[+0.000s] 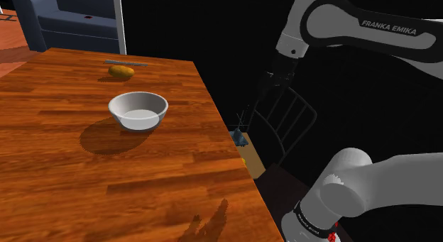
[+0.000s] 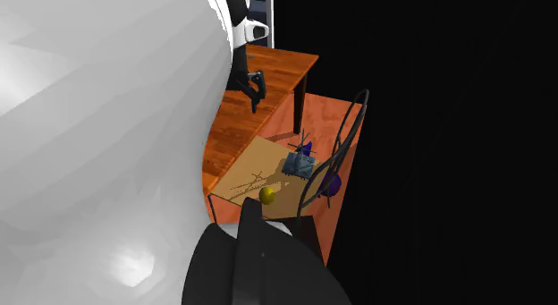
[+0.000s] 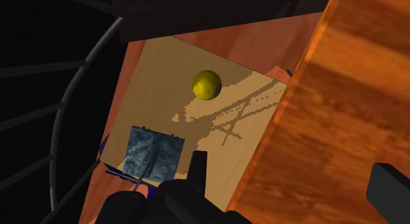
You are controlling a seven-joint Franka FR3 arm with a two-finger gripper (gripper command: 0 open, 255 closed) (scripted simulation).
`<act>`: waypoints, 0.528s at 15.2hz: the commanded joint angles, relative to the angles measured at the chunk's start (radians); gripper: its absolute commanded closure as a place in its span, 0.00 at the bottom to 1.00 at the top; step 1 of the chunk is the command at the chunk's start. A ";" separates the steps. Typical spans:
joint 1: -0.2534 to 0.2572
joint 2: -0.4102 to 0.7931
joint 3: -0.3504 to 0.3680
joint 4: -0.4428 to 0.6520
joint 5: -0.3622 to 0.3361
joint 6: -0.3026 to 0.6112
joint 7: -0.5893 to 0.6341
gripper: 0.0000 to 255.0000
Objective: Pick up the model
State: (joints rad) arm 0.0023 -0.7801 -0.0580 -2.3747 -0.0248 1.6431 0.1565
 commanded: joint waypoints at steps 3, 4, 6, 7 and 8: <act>-0.011 0.053 -0.021 -0.007 -0.009 0.055 -0.007 0.00; -0.017 0.081 -0.031 -0.009 -0.013 0.083 -0.011 0.00; -0.027 0.139 -0.052 -0.009 -0.020 0.136 -0.018 0.00; -0.032 0.169 -0.062 -0.007 -0.023 0.163 -0.022 0.00; -0.036 0.200 -0.072 -0.004 -0.025 0.188 -0.025 0.00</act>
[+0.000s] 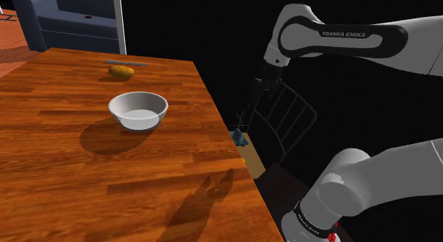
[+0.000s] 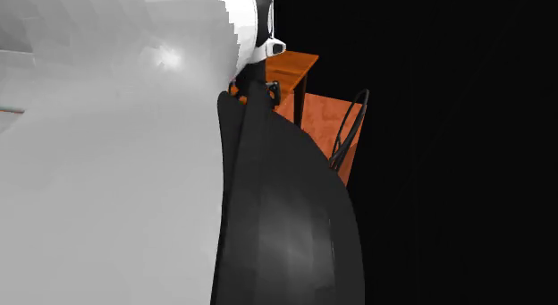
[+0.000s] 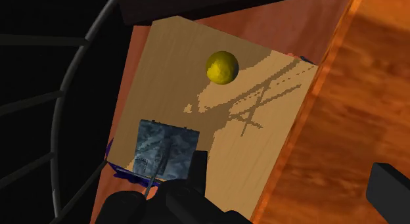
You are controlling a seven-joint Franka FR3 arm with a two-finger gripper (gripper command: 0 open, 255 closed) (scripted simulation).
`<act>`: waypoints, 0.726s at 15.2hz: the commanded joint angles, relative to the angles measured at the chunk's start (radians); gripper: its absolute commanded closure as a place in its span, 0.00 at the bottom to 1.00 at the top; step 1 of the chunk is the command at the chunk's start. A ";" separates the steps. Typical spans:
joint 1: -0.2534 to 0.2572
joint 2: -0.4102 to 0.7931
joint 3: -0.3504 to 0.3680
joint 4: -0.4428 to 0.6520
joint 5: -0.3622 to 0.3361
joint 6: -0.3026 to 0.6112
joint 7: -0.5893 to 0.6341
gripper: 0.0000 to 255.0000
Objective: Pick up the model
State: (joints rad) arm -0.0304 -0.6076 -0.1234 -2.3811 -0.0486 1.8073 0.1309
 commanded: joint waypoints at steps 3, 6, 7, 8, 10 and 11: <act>-0.016 0.125 -0.038 0.019 -0.003 0.098 -0.012 0.00; -0.026 0.227 -0.069 0.046 0.002 0.166 -0.028 0.00; -0.029 0.262 -0.079 0.057 0.005 0.188 -0.033 0.00; -0.032 0.298 -0.089 0.070 0.009 0.208 -0.039 0.00; -0.039 0.370 -0.109 0.098 0.021 0.246 -0.053 0.00; -0.042 0.407 -0.118 0.114 0.029 0.264 -0.060 0.00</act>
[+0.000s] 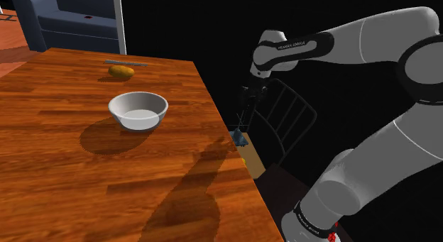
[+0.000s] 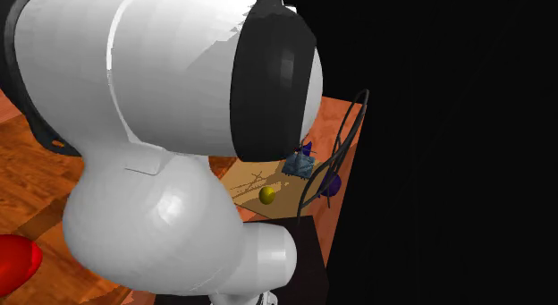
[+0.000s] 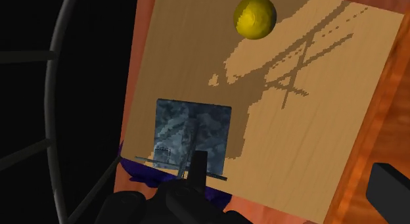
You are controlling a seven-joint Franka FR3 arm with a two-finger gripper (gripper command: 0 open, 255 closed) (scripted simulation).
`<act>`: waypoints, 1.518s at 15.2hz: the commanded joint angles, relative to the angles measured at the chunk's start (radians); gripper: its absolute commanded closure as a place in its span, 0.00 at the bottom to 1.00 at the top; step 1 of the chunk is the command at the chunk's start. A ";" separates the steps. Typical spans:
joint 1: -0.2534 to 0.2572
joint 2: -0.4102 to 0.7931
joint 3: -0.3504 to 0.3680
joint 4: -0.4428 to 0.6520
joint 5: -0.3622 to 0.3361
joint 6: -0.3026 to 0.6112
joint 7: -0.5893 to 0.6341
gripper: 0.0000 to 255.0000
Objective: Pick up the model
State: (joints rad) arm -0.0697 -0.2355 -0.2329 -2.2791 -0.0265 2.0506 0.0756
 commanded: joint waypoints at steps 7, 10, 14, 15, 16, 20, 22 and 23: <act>-0.034 0.299 -0.059 0.153 0.086 0.115 -0.067 0.00; -0.057 0.414 -0.070 0.230 0.130 0.138 -0.096 0.00; -0.098 0.569 -0.073 0.349 0.188 0.153 -0.127 0.00; -0.109 0.607 -0.072 0.381 0.201 0.154 -0.134 0.00; -0.112 0.612 -0.071 0.386 0.203 0.154 -0.134 0.00; -0.117 0.644 -0.064 0.374 0.217 0.196 -0.144 0.00; -0.119 0.661 -0.060 0.369 0.224 0.217 -0.150 0.00; -0.121 0.674 -0.057 0.366 0.230 0.233 -0.154 0.00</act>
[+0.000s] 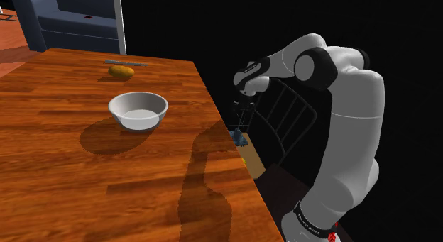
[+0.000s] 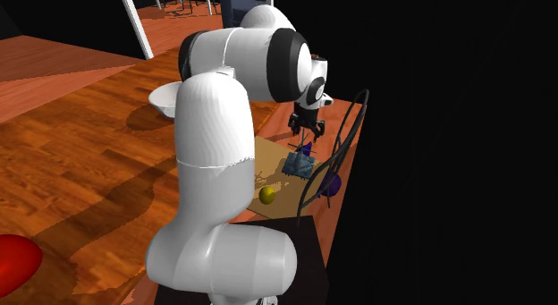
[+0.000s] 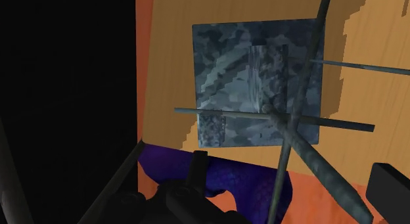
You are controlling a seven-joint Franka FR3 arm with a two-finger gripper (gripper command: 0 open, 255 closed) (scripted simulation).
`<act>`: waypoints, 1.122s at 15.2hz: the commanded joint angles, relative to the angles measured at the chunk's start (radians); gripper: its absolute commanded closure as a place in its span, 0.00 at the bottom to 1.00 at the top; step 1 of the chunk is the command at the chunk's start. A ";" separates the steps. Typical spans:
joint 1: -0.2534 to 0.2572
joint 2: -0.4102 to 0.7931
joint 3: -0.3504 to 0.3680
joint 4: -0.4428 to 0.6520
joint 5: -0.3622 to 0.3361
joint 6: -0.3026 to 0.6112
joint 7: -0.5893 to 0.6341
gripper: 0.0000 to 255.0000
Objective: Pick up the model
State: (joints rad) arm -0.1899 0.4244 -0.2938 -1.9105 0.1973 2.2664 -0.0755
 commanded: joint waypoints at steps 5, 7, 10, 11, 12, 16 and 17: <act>-0.002 0.015 0.004 -0.002 0.006 0.017 -0.003 1.00; -0.002 0.015 0.004 -0.002 0.006 0.016 -0.003 1.00; -0.002 0.015 0.004 -0.001 0.006 0.016 -0.003 1.00; -0.002 0.015 0.004 -0.001 0.006 0.016 -0.003 1.00; -0.001 0.014 0.004 -0.003 0.006 0.017 -0.003 1.00; 0.004 -0.019 -0.004 0.006 -0.009 -0.024 0.008 1.00; 0.005 -0.027 -0.006 0.009 -0.012 -0.035 0.010 1.00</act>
State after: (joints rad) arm -0.1870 0.4097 -0.2974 -1.9006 0.1899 2.2426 -0.0689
